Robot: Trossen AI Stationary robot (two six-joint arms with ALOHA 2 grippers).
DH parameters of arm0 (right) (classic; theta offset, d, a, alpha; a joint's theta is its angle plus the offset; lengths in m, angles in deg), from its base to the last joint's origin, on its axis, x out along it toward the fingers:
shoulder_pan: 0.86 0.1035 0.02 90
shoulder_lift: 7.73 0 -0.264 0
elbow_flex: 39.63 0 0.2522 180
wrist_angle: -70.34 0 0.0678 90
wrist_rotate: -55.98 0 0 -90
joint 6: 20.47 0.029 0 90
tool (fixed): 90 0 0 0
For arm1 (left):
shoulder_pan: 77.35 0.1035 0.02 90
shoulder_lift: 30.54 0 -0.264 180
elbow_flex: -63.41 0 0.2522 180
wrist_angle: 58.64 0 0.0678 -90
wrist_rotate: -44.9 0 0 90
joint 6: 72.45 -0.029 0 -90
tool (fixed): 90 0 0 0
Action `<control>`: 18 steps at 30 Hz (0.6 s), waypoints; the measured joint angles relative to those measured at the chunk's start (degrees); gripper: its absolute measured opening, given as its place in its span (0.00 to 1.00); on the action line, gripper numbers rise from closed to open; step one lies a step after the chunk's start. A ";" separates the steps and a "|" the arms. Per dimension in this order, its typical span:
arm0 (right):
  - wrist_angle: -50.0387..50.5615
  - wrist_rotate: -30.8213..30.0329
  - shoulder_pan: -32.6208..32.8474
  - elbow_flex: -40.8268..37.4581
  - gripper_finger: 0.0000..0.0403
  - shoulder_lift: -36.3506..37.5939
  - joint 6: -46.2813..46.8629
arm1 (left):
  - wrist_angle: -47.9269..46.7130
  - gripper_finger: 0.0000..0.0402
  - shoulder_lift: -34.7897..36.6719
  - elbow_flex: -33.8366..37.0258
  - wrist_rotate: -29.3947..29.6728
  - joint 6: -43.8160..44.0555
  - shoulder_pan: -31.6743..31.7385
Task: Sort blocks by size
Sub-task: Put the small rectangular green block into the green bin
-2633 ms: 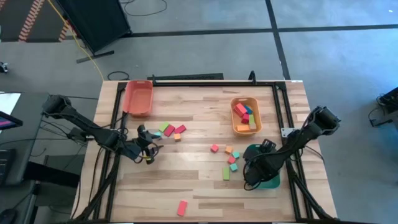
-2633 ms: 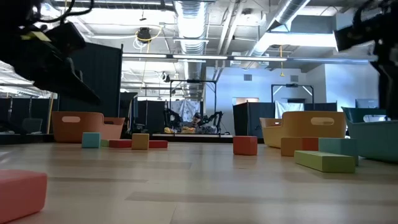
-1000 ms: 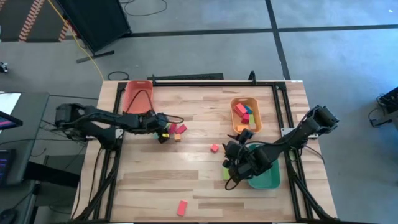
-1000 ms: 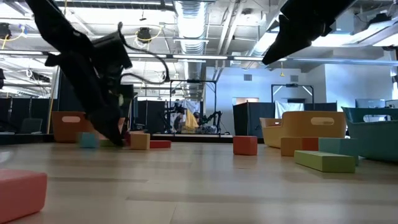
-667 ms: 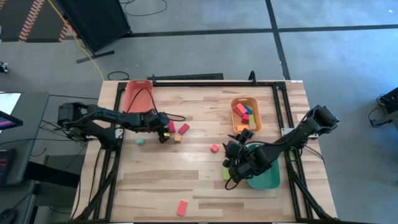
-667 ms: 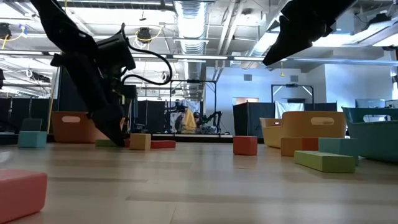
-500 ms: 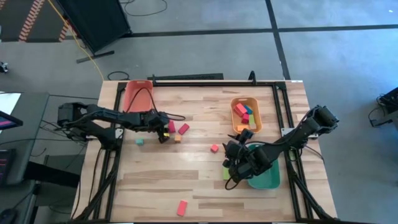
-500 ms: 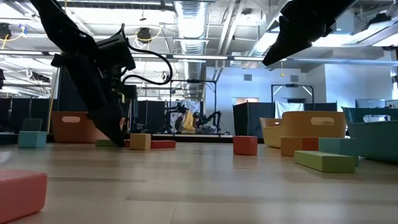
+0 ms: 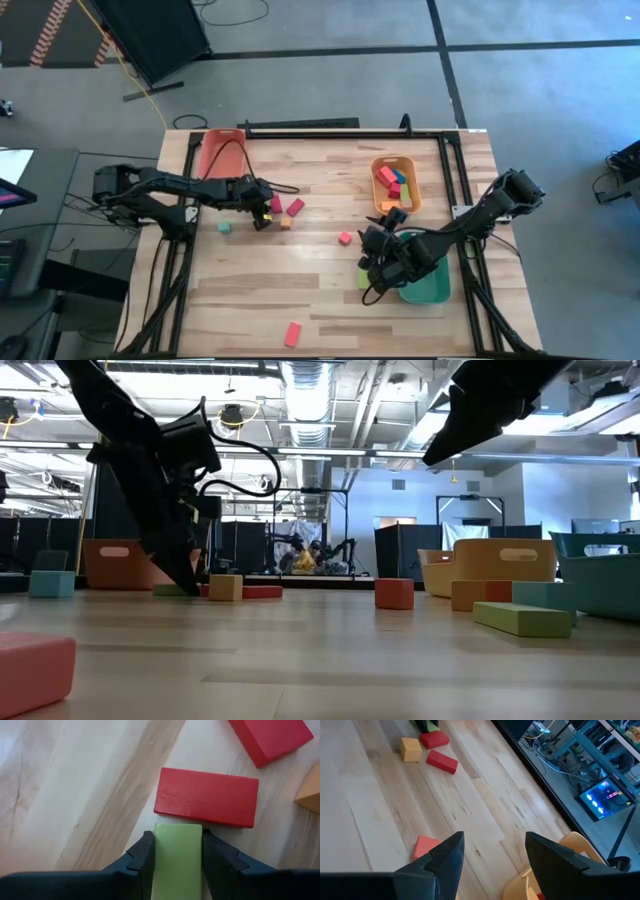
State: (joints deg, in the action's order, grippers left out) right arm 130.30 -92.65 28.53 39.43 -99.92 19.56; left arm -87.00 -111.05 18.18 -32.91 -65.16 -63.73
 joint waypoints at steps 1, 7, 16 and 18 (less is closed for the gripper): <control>-0.01 0.00 0.14 0.00 0.62 0.00 0.00 | -0.55 0.31 0.23 -0.29 -0.05 0.00 -0.31; -0.18 0.07 1.12 0.00 0.62 0.00 0.02 | -5.76 0.31 2.53 -3.48 -2.64 1.26 -4.51; -0.55 0.33 2.62 0.00 0.62 0.02 0.44 | -2.95 0.31 4.41 -10.93 -4.42 3.24 -17.38; -0.72 1.05 2.90 0.00 0.62 0.02 0.47 | 2.06 0.31 3.95 -11.43 -4.44 3.07 -19.73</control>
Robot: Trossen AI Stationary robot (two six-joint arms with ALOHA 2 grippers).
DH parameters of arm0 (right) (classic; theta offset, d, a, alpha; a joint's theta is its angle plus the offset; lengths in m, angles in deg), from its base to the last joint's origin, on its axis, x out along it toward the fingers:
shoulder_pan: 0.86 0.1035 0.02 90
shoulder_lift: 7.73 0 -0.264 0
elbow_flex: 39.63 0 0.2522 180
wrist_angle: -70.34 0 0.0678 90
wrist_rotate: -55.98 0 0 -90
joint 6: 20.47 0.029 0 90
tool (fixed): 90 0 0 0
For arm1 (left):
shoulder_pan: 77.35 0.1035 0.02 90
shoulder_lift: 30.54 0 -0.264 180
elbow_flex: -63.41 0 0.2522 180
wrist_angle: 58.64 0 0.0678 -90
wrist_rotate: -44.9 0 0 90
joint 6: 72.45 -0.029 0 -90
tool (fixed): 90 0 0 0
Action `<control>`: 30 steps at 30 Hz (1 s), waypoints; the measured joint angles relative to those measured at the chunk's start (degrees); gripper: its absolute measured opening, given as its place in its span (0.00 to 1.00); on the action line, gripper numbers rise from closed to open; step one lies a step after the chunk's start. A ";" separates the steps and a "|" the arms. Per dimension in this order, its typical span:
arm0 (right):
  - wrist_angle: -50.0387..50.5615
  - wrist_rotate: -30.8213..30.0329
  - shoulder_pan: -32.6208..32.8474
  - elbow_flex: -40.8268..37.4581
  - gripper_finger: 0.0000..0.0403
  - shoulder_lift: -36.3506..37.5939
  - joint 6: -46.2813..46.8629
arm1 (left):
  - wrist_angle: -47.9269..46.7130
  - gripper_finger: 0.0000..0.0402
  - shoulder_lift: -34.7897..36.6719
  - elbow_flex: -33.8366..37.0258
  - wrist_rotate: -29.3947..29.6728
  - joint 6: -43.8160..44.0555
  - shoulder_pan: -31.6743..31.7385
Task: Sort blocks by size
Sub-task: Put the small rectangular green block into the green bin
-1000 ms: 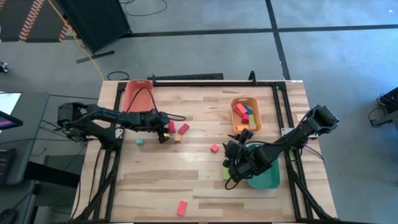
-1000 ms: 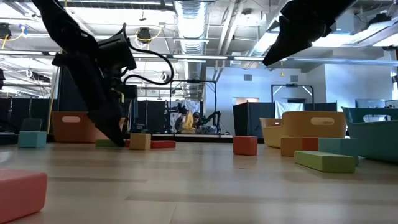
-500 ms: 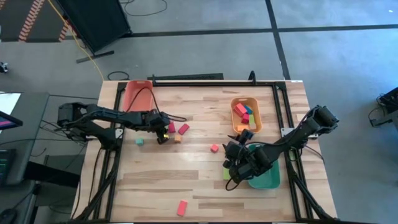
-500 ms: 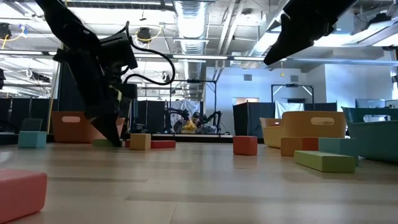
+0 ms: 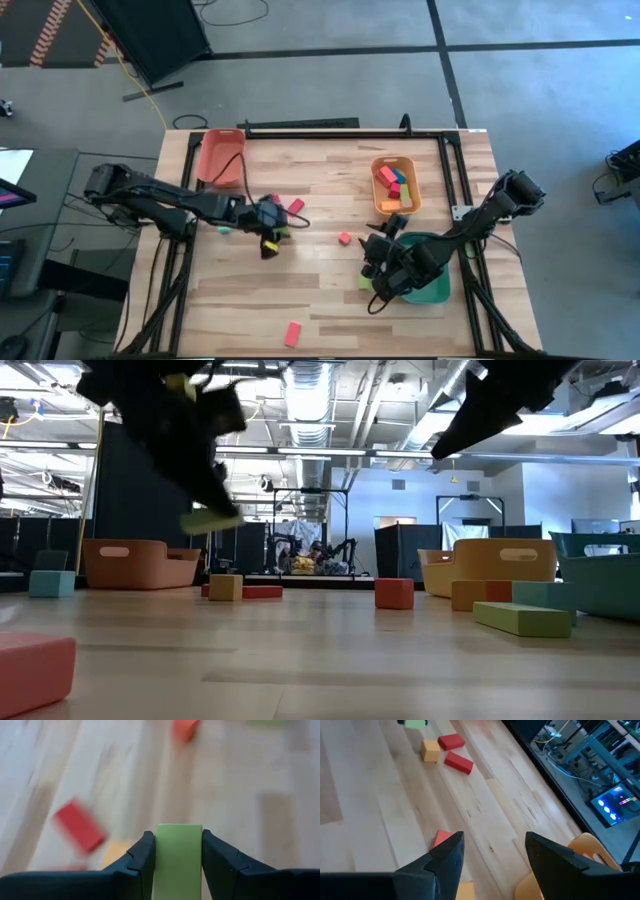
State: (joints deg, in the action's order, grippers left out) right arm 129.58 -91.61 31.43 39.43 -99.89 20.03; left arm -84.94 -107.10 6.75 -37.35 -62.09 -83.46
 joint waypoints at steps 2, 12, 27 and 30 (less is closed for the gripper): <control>-0.30 1.06 0.03 0.00 0.62 0.00 0.04 | 3.94 0.31 -1.46 -0.68 -0.63 -0.78 -1.55; -4.10 7.74 0.26 0.00 0.62 0.02 0.10 | 9.24 0.31 -19.54 -9.62 -3.84 -6.34 -4.99; -6.66 9.94 2.26 0.04 0.62 -8.40 -0.08 | 9.09 0.35 -34.74 -23.30 -10.48 -12.83 -6.73; -8.90 11.48 2.11 0.03 0.62 -10.66 -1.51 | 9.35 0.40 -35.14 -23.37 -10.49 -13.21 -6.72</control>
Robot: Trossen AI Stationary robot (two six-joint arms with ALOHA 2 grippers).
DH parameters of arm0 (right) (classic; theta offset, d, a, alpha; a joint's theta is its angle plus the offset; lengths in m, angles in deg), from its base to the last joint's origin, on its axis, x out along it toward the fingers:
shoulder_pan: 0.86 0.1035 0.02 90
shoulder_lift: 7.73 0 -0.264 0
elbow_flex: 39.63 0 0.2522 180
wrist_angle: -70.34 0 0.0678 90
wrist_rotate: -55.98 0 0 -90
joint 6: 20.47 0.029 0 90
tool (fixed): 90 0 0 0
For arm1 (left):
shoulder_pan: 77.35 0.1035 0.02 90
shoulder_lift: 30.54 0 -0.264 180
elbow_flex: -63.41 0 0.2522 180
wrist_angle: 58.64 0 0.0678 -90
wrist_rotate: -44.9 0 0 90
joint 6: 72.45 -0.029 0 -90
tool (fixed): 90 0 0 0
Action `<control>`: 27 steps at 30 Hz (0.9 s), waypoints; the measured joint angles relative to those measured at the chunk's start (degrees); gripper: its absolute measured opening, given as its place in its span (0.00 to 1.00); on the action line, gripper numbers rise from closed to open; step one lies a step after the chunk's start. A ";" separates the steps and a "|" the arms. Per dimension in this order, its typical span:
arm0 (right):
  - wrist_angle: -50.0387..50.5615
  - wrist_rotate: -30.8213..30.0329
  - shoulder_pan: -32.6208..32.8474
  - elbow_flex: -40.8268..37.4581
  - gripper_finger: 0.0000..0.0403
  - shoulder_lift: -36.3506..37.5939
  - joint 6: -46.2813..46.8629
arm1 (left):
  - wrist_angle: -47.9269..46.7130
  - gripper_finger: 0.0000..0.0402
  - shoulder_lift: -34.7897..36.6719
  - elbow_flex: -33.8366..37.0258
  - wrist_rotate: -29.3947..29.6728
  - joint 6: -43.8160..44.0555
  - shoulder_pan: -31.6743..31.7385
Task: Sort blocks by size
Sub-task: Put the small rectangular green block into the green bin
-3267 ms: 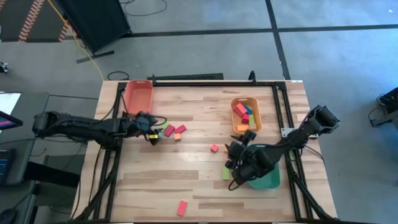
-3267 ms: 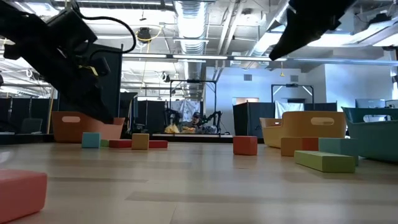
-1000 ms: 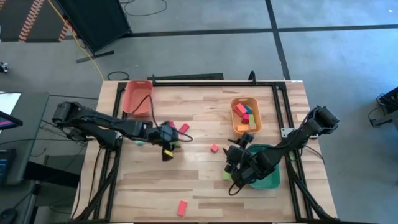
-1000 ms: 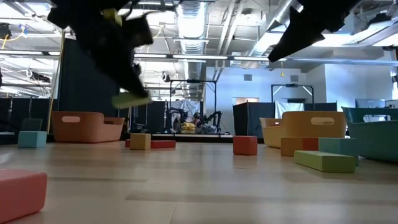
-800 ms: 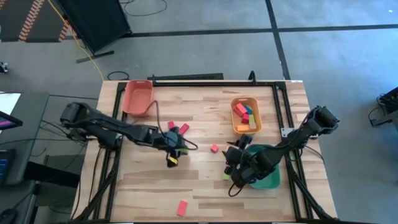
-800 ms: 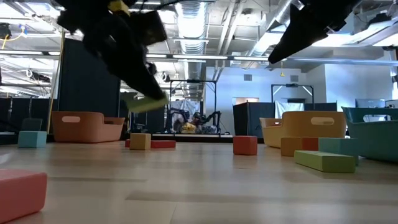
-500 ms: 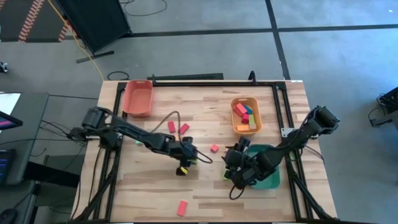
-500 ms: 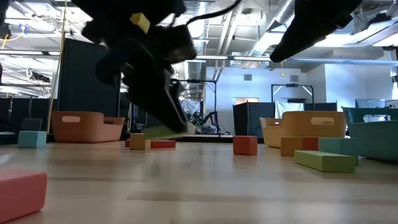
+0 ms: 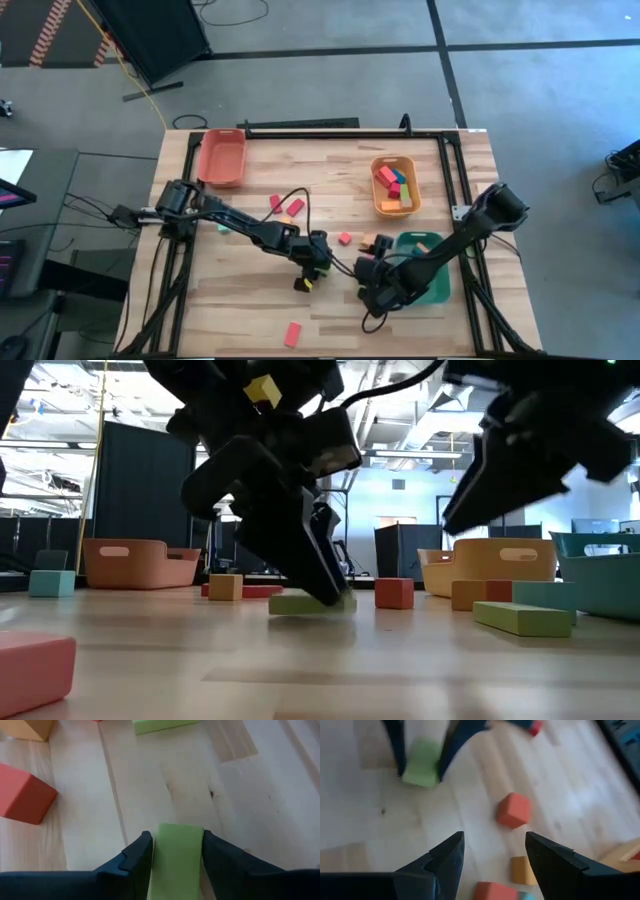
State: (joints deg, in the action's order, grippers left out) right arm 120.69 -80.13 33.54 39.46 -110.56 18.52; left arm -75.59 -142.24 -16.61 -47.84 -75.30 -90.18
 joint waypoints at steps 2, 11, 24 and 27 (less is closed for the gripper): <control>-1.92 1.85 -0.43 -0.01 0.62 -1.18 -1.47 | 0.27 0.44 0.00 0.00 0.00 -0.20 0.16; -14.43 8.59 -3.48 -0.03 0.62 -3.50 -7.00 | -2.24 0.51 2.27 -0.04 1.12 -2.14 0.18; -29.01 13.77 -6.49 -0.03 0.62 -8.00 -4.99 | -25.86 0.51 14.82 0.51 14.75 -0.35 -0.70; -30.37 14.79 -7.24 0.08 0.62 -10.13 -5.00 | -26.62 0.51 16.85 3.22 15.06 1.04 -1.08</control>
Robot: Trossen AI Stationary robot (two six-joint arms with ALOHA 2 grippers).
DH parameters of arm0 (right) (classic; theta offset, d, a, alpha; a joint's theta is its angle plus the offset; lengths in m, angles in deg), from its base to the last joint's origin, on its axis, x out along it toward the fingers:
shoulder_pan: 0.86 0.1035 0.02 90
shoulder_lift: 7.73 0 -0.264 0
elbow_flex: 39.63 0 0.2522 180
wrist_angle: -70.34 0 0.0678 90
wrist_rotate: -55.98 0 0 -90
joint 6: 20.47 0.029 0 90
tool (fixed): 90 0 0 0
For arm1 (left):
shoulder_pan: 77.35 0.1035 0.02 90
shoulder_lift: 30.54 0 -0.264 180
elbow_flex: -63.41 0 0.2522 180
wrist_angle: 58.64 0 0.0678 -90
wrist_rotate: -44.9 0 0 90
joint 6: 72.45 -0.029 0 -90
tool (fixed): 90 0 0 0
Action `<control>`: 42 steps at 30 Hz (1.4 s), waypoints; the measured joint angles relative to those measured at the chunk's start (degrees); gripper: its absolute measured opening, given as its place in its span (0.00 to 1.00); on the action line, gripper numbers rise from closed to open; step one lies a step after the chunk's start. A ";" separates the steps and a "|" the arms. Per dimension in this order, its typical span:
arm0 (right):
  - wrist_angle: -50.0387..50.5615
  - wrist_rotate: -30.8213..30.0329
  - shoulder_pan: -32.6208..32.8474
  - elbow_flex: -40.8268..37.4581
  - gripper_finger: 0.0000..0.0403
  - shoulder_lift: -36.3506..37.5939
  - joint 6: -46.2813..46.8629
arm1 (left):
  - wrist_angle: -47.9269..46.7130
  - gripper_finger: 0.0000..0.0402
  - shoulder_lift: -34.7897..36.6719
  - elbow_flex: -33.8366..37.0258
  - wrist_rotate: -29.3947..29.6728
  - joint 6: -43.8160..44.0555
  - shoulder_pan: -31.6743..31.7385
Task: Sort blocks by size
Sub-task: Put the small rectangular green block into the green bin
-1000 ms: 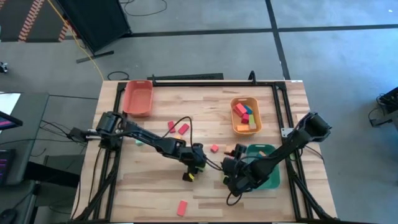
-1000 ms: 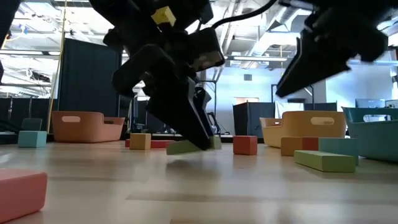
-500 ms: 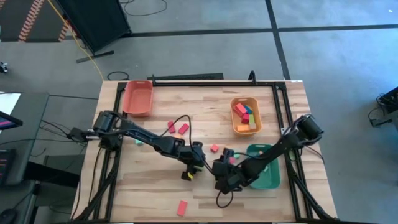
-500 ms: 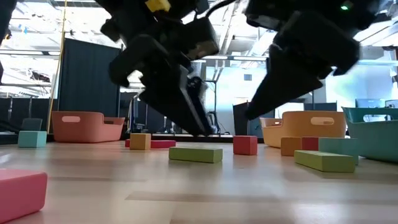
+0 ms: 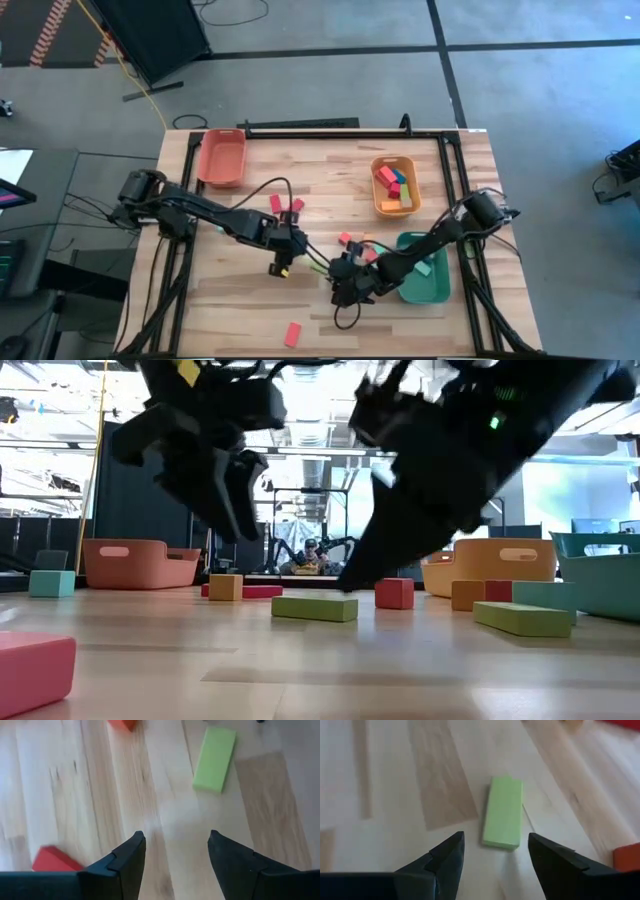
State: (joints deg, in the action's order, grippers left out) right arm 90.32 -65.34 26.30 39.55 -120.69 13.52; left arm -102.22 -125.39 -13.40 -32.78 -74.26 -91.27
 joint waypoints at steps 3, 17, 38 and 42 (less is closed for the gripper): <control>0.15 0.08 -0.88 0.25 0.62 -1.00 -0.05 | 0.43 0.51 1.94 3.64 0.00 2.33 -0.35; -2.65 1.00 -2.60 0.36 0.64 -0.78 -3.89 | 8.26 0.51 4.93 14.12 -0.02 7.17 -1.83; -4.09 1.13 -3.73 0.84 0.65 -5.28 -4.53 | 10.06 0.51 4.92 14.51 -0.11 6.15 -3.28; -4.58 1.17 -3.38 0.82 0.61 -5.30 -5.39 | 10.08 0.51 4.92 14.51 -0.11 6.15 -3.28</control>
State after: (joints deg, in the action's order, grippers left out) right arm 85.73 -64.17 22.92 40.37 -125.99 8.12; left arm -92.13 -120.47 1.11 -32.89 -68.11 -94.54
